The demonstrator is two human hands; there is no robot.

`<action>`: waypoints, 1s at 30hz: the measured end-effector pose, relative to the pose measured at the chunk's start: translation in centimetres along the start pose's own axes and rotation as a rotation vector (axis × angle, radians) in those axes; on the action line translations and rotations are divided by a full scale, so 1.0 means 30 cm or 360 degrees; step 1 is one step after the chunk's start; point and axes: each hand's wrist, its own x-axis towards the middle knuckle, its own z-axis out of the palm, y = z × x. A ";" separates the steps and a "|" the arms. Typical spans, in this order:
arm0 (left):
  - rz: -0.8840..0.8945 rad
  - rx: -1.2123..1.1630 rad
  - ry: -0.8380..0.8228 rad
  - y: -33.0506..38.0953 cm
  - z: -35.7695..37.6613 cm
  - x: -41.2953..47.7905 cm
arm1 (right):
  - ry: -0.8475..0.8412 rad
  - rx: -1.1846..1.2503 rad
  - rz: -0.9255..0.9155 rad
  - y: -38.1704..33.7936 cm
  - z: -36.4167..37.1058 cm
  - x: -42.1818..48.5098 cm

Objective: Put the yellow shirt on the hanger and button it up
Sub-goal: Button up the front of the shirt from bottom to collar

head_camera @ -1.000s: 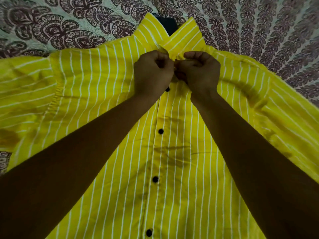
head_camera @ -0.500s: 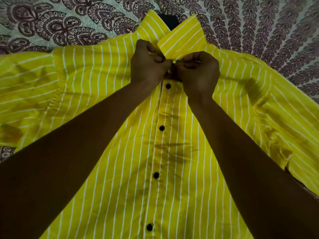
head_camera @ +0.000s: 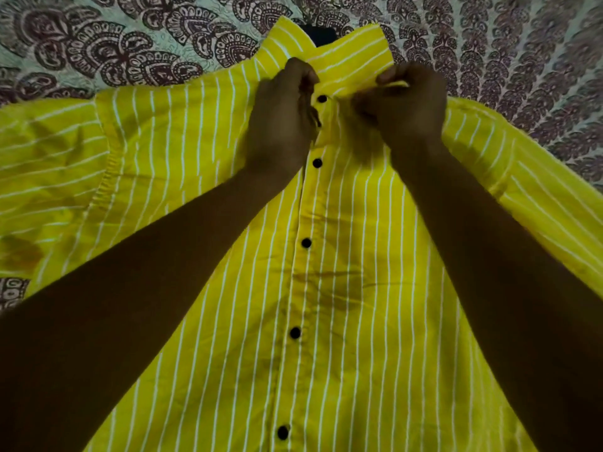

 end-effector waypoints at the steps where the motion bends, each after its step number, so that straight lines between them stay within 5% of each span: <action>1: 0.0107 0.0182 -0.0040 -0.004 -0.017 0.010 | 0.0092 -0.0211 -0.0207 -0.010 -0.027 0.023; 4: 0.0215 0.0822 -0.0279 -0.064 -0.076 0.076 | 0.0081 -0.0764 -0.0585 -0.029 -0.097 0.065; 7: 0.0209 0.1053 -0.0566 -0.115 -0.107 0.166 | -0.0067 -0.1456 -0.0374 0.003 -0.120 0.123; 9: 0.0274 0.1059 -0.0493 -0.116 -0.096 0.222 | -0.0144 -0.1599 -0.0241 0.001 -0.105 0.142; 12: 0.0206 0.0879 -0.0332 -0.121 -0.081 0.317 | -0.0108 -0.1595 -0.0269 -0.031 -0.095 0.171; 16: 0.0565 0.0698 -0.0680 -0.127 -0.087 0.362 | -0.0116 -0.1618 -0.0215 -0.027 -0.097 0.201; 19: 0.0852 0.0923 -0.0838 -0.105 -0.065 0.349 | 0.0061 -0.1525 -0.0709 -0.026 -0.074 0.148; 22: 0.0846 0.0987 -0.0807 -0.065 -0.050 0.345 | 0.0083 -0.1187 -0.1110 -0.029 -0.022 -0.006; 26: 0.0820 0.0823 -0.0816 -0.036 -0.034 0.362 | -0.0172 -0.1170 -0.0738 0.018 0.056 -0.116; 30: 0.0364 0.0482 -0.0569 -0.077 -0.033 0.394 | 0.0004 -0.0786 -0.0307 0.064 0.097 -0.116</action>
